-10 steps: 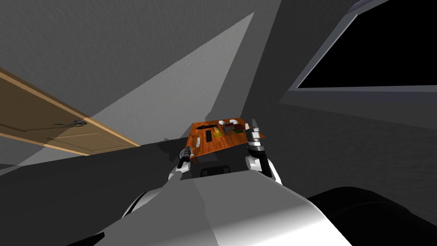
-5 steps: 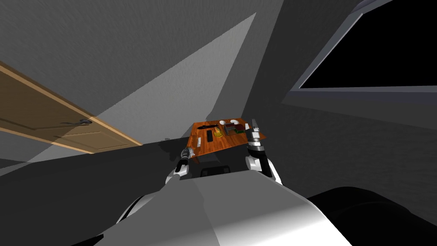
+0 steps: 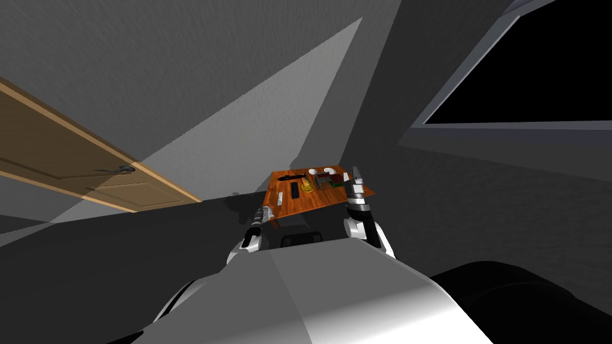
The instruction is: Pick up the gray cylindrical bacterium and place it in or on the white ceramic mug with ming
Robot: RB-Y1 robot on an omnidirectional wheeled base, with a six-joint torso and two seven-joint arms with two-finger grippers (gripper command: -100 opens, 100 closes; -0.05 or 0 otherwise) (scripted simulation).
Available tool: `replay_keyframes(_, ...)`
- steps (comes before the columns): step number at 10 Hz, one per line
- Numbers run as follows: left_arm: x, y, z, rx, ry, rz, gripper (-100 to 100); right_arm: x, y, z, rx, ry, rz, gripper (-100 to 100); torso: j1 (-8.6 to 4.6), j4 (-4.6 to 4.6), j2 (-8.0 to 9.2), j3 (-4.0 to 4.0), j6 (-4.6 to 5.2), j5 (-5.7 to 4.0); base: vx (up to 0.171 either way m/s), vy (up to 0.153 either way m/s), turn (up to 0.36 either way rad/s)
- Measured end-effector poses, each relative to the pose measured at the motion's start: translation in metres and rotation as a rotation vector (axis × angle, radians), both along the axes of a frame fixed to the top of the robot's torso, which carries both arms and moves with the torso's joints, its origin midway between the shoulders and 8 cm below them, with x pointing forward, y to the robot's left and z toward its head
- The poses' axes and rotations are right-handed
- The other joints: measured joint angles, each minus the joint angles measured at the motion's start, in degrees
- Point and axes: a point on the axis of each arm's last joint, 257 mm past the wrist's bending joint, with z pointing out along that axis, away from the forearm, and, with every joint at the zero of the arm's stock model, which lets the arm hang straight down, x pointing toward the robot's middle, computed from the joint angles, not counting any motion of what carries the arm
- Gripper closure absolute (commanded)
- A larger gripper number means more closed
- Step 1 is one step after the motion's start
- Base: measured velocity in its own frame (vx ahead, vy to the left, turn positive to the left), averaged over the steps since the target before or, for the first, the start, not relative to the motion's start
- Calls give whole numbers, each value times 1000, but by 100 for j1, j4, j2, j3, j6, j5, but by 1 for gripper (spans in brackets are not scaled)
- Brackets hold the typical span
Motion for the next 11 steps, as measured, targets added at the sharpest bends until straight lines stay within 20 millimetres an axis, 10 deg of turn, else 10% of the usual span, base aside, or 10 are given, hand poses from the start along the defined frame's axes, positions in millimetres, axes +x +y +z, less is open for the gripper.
replay_keyframes(11,-17,-13,32,352,-95,-188,100,0,0,0,0,0,0,0,12,4,-3,1,2,12,21,6,20)
